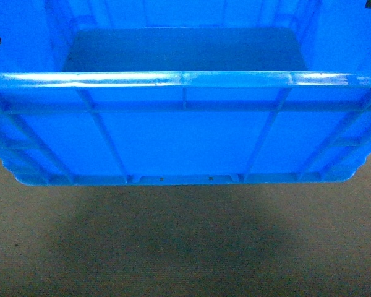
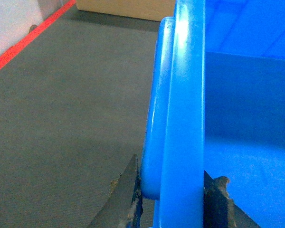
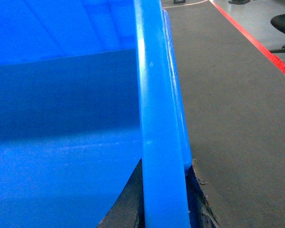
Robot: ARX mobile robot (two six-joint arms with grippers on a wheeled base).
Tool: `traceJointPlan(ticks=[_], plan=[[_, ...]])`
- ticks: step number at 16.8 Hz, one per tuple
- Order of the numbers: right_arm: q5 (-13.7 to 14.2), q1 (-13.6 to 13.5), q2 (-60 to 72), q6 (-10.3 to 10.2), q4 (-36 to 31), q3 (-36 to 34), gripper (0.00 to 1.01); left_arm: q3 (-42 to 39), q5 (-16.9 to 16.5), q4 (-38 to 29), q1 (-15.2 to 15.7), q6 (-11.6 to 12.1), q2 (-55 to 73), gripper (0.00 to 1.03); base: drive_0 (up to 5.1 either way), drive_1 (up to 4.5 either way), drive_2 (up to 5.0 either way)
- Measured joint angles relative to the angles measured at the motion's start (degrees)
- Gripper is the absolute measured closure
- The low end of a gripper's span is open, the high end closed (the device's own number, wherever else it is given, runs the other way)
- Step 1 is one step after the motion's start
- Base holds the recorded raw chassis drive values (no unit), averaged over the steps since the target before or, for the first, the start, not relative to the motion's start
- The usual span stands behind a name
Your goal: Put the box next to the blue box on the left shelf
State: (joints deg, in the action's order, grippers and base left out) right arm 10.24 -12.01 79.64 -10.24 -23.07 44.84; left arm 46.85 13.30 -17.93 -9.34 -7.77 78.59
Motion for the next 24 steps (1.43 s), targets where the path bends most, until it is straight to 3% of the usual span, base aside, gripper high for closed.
traceJointPlan(ticks=[24], plan=[[0.0, 0.0, 0.0, 0.0, 0.0, 0.0, 0.86, 0.0, 0.0, 0.0, 0.0, 0.0, 0.0, 0.84, -1.5, -1.46, -1.5]])
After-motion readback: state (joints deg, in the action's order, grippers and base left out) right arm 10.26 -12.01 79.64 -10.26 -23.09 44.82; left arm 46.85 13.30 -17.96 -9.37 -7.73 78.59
